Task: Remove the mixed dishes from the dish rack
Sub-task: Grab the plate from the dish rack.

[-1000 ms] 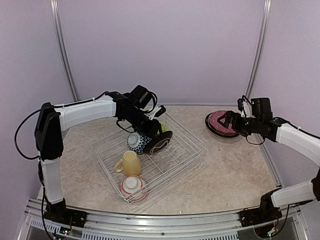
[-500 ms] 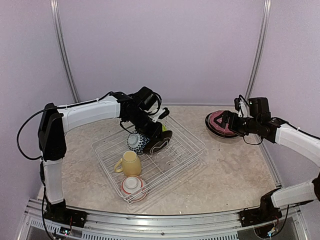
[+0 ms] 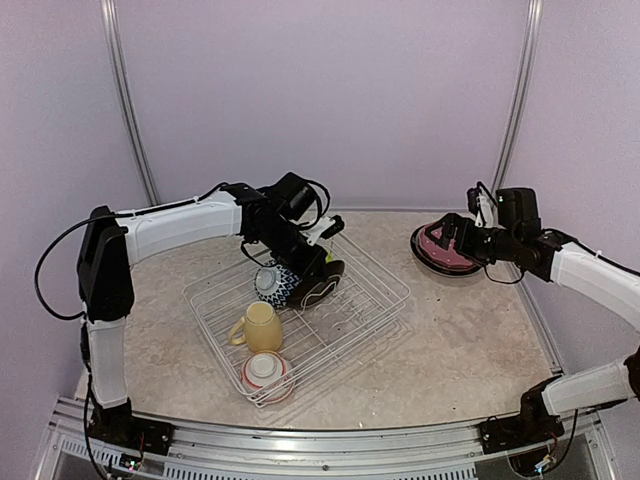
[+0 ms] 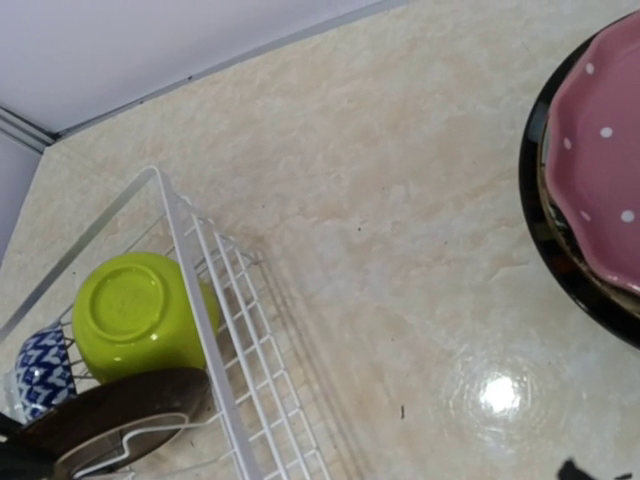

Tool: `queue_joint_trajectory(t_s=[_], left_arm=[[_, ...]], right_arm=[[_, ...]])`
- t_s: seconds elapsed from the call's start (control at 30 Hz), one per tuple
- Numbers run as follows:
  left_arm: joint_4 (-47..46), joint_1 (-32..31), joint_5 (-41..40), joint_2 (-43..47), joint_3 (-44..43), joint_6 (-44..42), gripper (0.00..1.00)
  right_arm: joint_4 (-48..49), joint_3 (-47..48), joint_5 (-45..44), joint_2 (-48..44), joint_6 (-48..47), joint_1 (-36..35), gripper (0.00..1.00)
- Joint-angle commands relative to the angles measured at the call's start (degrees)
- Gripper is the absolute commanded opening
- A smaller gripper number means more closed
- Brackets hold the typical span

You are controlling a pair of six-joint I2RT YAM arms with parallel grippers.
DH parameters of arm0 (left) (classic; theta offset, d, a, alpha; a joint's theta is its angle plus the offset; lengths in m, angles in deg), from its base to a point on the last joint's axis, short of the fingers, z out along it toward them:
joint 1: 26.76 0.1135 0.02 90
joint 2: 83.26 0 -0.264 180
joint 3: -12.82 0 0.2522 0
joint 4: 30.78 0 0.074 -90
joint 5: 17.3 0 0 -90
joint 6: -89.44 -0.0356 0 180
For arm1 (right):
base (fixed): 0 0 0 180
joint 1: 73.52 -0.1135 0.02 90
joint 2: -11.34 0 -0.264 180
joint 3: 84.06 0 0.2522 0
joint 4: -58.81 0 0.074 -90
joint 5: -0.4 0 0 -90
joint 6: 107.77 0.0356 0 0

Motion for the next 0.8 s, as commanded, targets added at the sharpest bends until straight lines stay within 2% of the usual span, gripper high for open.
queue_joint_trajectory(t_s=[0.0,0.47,0.77], left_arm=[[2.09,-0.25,-0.79,3.76,1.28,1.69,0.0],[0.73,-0.64,1.14,10.83,2.48,2.28,0.0],[-4.55,-1.56,4.53,20.94,6.97,0.94,0.0]], right_arm=[[-0.79,1.44,-0.9,0.13,1.2,-0.9,1.0],[-0.26,2.92,-2.21,2.95,2.67,-1.71,1.0],[0.65,4.83,-1.54,4.69,5.05,-3.53,1.0]])
